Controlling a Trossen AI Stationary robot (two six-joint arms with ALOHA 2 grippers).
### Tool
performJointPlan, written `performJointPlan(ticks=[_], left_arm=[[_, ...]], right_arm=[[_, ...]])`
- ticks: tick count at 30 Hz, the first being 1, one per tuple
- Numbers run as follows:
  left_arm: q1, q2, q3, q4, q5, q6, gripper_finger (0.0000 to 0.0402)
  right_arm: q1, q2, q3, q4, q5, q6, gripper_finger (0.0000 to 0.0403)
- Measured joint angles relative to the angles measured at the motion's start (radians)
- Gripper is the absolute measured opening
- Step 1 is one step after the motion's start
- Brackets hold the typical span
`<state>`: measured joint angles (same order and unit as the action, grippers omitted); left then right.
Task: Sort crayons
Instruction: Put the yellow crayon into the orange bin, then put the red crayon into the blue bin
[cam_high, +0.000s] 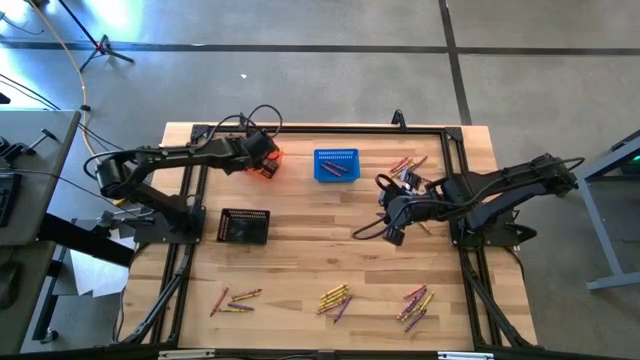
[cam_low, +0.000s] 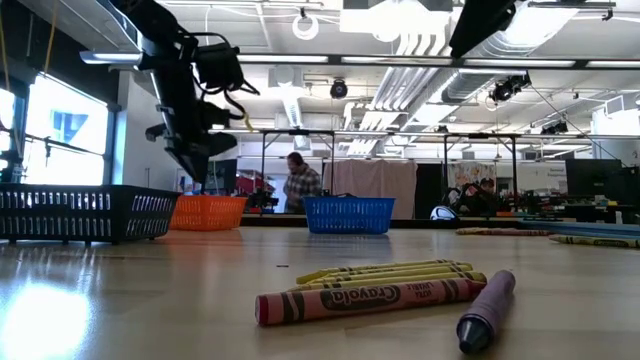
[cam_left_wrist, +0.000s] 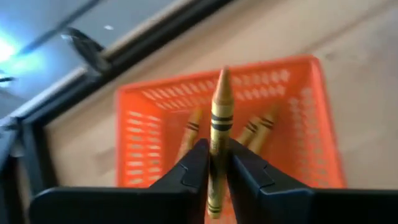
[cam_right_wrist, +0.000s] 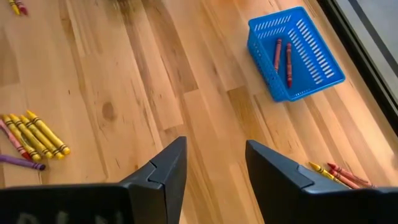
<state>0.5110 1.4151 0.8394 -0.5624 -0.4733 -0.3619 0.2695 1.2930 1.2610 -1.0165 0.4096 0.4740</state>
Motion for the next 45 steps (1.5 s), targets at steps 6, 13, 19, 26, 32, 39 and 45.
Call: performJointPlan(ticks=[6,13,19,26,32,39,45], left_arm=[[0.000,0.000,0.000,0.001,0.018,0.056,0.0070],[-0.016,0.000,0.000,0.196,0.225,0.085,0.0074],[-0.088,-0.004,0.000,0.523,0.697,0.155,0.0070],[-0.297,-0.004,0.000,0.785,0.770,0.238,0.0070],[-0.455,-0.004,0.000,0.857,0.525,0.296,0.0072],[-0.516,-0.004,0.000,0.891,0.359,0.339,0.0072],[-0.510,-0.004,0.000,0.962,0.355,0.367,0.0072]], right_arm=[[0.000,0.000,0.000,-0.016,0.016,0.000,0.0149],[-0.041,0.004,0.000,-0.173,0.119,0.099,0.0149],[-0.164,0.004,0.000,-0.290,0.083,0.150,0.0149],[-0.294,0.022,0.000,-0.273,0.050,0.040,0.0149],[-0.403,0.042,-0.115,-0.160,-0.073,-0.047,0.0149],[-0.520,0.044,-0.337,-0.035,-0.298,-0.157,0.0149],[-0.632,0.044,-0.399,0.088,-0.323,-0.279,0.0149]])
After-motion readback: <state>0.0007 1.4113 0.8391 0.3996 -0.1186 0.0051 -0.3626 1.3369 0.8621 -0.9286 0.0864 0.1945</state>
